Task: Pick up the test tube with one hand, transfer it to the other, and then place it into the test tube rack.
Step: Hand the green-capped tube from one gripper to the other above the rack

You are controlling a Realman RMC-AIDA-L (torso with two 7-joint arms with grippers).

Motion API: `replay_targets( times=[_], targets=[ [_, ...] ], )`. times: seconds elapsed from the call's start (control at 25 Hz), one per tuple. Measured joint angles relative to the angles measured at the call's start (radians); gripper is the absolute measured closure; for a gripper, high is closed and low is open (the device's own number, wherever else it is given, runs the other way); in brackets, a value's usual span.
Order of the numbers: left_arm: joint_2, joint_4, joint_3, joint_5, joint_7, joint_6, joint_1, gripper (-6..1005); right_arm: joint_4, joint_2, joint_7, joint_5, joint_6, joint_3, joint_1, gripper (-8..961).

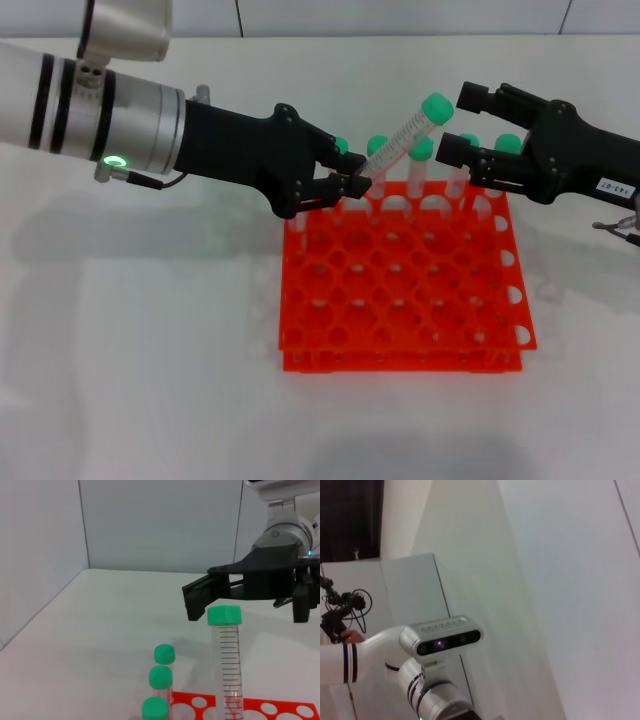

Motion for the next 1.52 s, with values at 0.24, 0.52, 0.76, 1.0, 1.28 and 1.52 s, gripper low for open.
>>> replay_targets(
  times=[0.24,0.52,0.76,1.0,1.28,1.52],
  targets=[
    [-0.008,0.000,-0.003,0.000,0.015,-0.006,0.005,816,0.047,0.006,-0.047,0.024,0.005,0.001,0.002,84],
    [-0.017,-0.002,-0.004,-0.001,0.019,-0.016,0.005,816,0.129,0.008,-0.126,0.060,0.003,-0.002,0.020,86],
    [-0.021,-0.002,-0.003,-0.001,0.019,-0.018,0.006,816,0.157,0.008,-0.165,0.066,0.011,0.002,0.025,97],
    [-0.022,-0.002,-0.002,-0.001,0.017,-0.018,0.007,816,0.160,0.008,-0.169,0.066,0.026,0.000,0.025,108],
    [-0.021,-0.002,-0.003,0.000,0.017,-0.018,0.007,817,0.171,0.008,-0.175,0.067,0.036,0.004,0.032,116],
    [-0.021,-0.002,-0.002,0.004,0.017,-0.024,0.011,817,0.179,0.008,-0.180,0.088,0.053,0.004,0.036,137]
  ],
)
